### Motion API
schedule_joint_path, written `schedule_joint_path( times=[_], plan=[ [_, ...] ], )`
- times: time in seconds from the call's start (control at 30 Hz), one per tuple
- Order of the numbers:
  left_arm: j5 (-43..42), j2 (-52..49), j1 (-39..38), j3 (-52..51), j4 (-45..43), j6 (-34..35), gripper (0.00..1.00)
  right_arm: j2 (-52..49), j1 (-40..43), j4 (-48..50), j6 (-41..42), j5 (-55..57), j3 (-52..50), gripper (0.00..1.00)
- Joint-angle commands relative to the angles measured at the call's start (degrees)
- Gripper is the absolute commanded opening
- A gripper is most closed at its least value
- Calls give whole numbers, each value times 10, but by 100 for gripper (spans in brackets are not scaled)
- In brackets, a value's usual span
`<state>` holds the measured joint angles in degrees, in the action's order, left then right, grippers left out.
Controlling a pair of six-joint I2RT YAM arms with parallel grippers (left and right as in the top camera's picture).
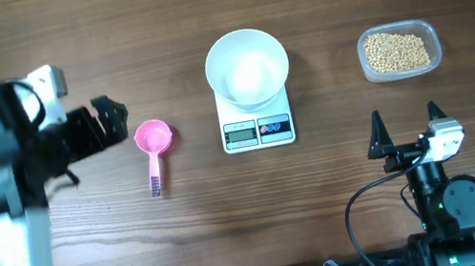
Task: Scoop item into bowl and weigh 150g on scale
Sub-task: 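Reach the left gripper to the pink scoop and grasp it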
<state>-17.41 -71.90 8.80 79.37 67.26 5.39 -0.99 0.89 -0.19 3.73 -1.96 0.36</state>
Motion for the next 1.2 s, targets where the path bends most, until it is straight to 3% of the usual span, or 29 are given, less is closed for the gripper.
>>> schedule_joint_path(
  times=[0.0,0.1,0.2,0.37,0.47,0.77,1.17],
  plan=[
    [14,-109,12,5,46,68,100,6,3,2,-7,-9,-1,100],
    [-3,-184,17,4,74,68,100,6,3,2,-7,-9,-1,100],
    [-59,-223,21,1,73,25,100,6,3,2,-7,-9,-1,100],
    [-142,-253,48,-34,47,-35,100,6,3,2,-7,-9,-1,100],
    [-181,-256,74,-70,37,-37,100,6,3,2,-7,-9,-1,100],
    [-181,-257,104,-102,-5,-33,100,6,3,2,-7,-9,-1,100],
    [-146,-316,45,-124,-35,-35,100,6,3,2,-7,-9,-1,100]
  ],
)
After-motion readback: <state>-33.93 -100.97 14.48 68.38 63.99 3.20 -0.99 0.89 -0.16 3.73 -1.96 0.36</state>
